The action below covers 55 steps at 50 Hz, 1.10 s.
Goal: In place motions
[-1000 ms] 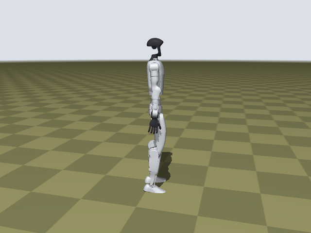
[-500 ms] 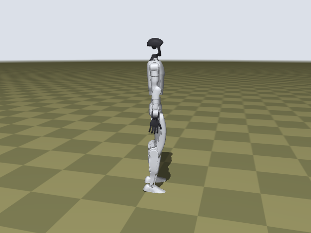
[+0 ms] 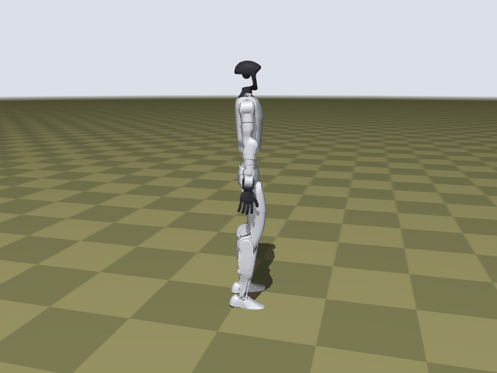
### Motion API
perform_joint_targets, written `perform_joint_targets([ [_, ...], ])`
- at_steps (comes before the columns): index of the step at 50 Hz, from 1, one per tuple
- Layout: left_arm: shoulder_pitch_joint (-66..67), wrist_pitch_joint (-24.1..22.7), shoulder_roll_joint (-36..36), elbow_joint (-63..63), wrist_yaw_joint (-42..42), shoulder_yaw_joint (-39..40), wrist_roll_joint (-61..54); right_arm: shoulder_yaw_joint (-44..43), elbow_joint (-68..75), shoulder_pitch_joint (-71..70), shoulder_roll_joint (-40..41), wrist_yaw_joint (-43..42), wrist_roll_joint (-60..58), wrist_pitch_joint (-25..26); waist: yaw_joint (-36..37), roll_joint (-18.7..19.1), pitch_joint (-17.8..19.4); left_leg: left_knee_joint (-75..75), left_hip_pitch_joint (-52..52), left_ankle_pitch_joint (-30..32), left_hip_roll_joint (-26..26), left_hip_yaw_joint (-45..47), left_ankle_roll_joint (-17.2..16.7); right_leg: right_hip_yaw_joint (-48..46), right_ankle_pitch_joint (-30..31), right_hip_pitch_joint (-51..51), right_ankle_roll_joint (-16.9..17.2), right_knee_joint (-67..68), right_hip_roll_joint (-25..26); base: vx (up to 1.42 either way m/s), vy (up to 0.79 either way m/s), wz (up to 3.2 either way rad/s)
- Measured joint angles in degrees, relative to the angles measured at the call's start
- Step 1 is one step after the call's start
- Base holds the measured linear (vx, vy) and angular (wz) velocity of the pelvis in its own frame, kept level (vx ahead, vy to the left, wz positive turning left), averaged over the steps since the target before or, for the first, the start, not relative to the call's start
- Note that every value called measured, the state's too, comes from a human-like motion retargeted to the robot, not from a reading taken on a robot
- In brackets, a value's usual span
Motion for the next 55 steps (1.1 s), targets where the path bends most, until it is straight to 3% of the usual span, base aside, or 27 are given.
perform_joint_targets([
  [55,0.35,-0.15,0.04,-0.19,0.1,0.32,0.31,0.2,-1.13,0.0,0.12,0.23,0.47,-0.05,-1.32,1.06,1.22,0.74,-0.3,-1.2,1.8,0.46,-1.11,0.67,0.78,-0.61,-0.65,0.12,1.11,0.0,0.0,0.0],
])
